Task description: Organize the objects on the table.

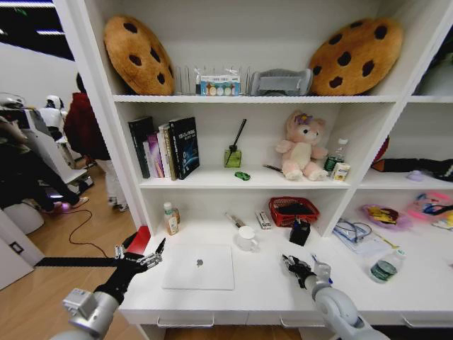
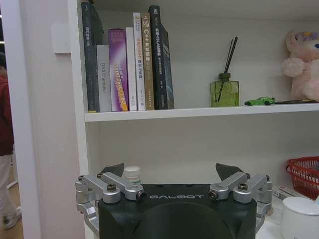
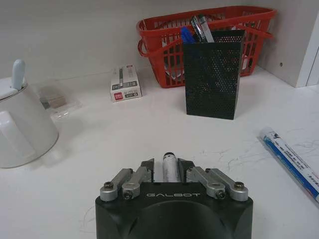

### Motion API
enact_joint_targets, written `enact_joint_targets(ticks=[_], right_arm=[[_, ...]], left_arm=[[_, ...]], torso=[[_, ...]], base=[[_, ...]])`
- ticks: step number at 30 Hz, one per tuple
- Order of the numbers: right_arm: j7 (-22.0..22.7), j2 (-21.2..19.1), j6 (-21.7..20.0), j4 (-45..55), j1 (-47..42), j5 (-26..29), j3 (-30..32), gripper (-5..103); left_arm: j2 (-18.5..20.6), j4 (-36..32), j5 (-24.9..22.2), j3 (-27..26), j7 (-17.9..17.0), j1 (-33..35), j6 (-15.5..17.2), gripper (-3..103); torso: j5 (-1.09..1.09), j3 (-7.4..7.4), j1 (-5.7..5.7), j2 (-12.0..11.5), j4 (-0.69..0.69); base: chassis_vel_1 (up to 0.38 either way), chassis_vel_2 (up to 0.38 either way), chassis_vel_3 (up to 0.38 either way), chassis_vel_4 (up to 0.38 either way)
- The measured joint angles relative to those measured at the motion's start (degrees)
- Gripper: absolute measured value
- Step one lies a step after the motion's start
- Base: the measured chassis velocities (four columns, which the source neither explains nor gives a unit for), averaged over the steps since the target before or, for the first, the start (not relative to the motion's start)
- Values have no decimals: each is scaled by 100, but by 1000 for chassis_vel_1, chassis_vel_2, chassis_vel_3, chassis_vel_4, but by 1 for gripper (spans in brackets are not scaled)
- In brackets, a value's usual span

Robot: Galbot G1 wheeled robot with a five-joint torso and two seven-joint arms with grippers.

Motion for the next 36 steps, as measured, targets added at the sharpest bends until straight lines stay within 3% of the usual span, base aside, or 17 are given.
enact_joint_targets(ticks=[7,15,22,23,25,26,28,32,33,36], right_arm=[[-50,28,19,14,-76,-4,66,11],[-57,25,125,93,-73,6,82,11],[-229,-27,879,768,55,-601,381,11],[-296,-83,1047,806,132,-935,515,11],[-448,-157,1452,571,289,-1430,650,11],[-448,-157,1452,571,289,-1430,650,11],[-512,-175,1859,221,516,-1733,671,11],[-390,-158,2509,-293,962,-2066,471,11],[-390,-158,2509,-293,962,-2066,471,11],[-236,-130,3163,-993,1544,-2501,200,11]], left_arm=[[0,0,0,0,0,0,0,100],[0,0,0,0,0,0,0,100],[0,0,0,0,0,0,0,100],[0,0,0,0,0,0,0,100],[0,0,0,0,0,0,0,100],[0,0,0,0,0,0,0,100],[0,0,0,0,0,0,0,100],[0,0,0,0,0,0,0,100],[0,0,0,0,0,0,0,100],[0,0,0,0,0,0,0,100]], torso=[[1,0,0,0,0],[7,3,0,-1,-1],[3,2,0,-2,0],[0,2,0,-1,1],[1,2,0,-1,-1],[1,2,0,-1,-1],[3,2,0,-1,-1],[3,2,0,-2,0],[3,2,0,-2,0],[1,1,1,-2,1]], base=[[0,0,0,0],[0,0,0,0],[0,0,0,0],[0,0,0,0],[0,0,0,0],[0,0,0,0],[0,0,0,0],[0,0,0,0],[0,0,0,0],[0,0,0,0]])
